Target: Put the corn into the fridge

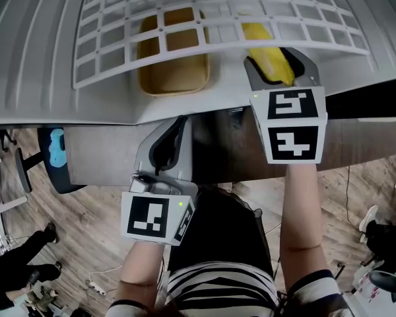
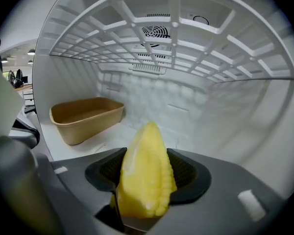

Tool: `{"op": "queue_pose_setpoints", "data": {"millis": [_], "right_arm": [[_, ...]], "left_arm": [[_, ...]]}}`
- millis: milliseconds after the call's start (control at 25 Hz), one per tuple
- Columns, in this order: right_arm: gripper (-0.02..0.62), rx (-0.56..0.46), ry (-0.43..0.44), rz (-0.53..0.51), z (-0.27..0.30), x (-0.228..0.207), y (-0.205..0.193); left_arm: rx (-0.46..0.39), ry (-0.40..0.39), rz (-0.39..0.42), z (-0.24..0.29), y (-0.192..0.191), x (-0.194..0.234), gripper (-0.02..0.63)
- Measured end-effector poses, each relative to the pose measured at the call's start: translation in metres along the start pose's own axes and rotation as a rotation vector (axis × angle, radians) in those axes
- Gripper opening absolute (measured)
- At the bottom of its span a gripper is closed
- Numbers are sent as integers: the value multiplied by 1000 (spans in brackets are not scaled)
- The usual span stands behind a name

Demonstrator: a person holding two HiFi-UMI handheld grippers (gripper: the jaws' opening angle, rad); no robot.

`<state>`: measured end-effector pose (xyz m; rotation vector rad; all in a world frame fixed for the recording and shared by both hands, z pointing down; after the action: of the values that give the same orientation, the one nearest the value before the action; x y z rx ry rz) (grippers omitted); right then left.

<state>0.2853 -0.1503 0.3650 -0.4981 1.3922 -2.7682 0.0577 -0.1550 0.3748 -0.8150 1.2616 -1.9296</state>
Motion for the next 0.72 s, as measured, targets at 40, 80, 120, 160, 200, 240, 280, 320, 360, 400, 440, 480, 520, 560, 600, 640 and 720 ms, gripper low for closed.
{"op": "queue_pose_setpoints", "data": {"millis": [40, 80, 120, 160, 200, 240, 280, 320, 360, 400, 440, 480, 520, 560, 600, 640, 720], "right_arm": [[259, -4, -4, -1, 0, 0, 0], [259, -10, -7, -2, 0, 1, -1], [259, -16, -10, -1, 0, 1, -2], [259, -23, -13, 0, 0, 1, -2], [259, -29, -16, 1, 0, 1, -3], [259, -35, -20, -1, 0, 1, -3], [261, -42, -25, -7, -1, 2, -3], [262, -49, -29, -15, -1, 3, -3], [278, -57, -29, -23, -2, 3, -3], [292, -64, -24, -24, -2, 4, -3], [298, -68, -17, -21, -3, 6, -3], [298, -71, -11, -16, -3, 6, -3], [298, -73, -8, -12, -4, 7, -3], [297, -75, -9, -8, -5, 7, -3], [296, -81, -12, -3, -6, 7, -3], [296, -88, -16, 4, -8, 6, -3], [296, -103, -22, 19, -13, 6, -2]], "left_arm": [[1, 0, -2, 0, -1, 0, 0], [1, -1, -3, 0, -1, 0, 0], [2, -2, -5, 0, -2, 1, 0], [4, -3, -6, 0, -2, 1, 0], [6, -5, -8, 1, -3, 2, 0], [9, -7, -9, 1, -3, 2, 0], [12, -9, -11, 1, -4, 2, 0], [15, -10, -13, 1, -4, 3, 0], [16, -10, -16, 0, -5, 3, 0], [17, -10, -17, 0, -5, 3, 0], [18, -10, -18, 0, -5, 3, 0], [19, -10, -19, -1, -4, 3, 0], [19, -10, -18, -1, -4, 3, 0], [18, -10, -17, -2, -3, 3, 0], [16, -9, -15, -2, -3, 3, 0], [13, -8, -15, -2, -2, 3, 0], [8, -4, -14, -4, 0, 3, 0]]}}
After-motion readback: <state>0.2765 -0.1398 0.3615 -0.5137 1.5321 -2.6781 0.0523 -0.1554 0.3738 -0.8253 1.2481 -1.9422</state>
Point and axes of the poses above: the fingertips, and each gripper's own axes: z forward along the fingers, x to its left, y out of its top, the point moved 9 cm from there along -z, backward along the fingers, and after that the axes turned 2 degrees about -z, right-handed, at the moved point
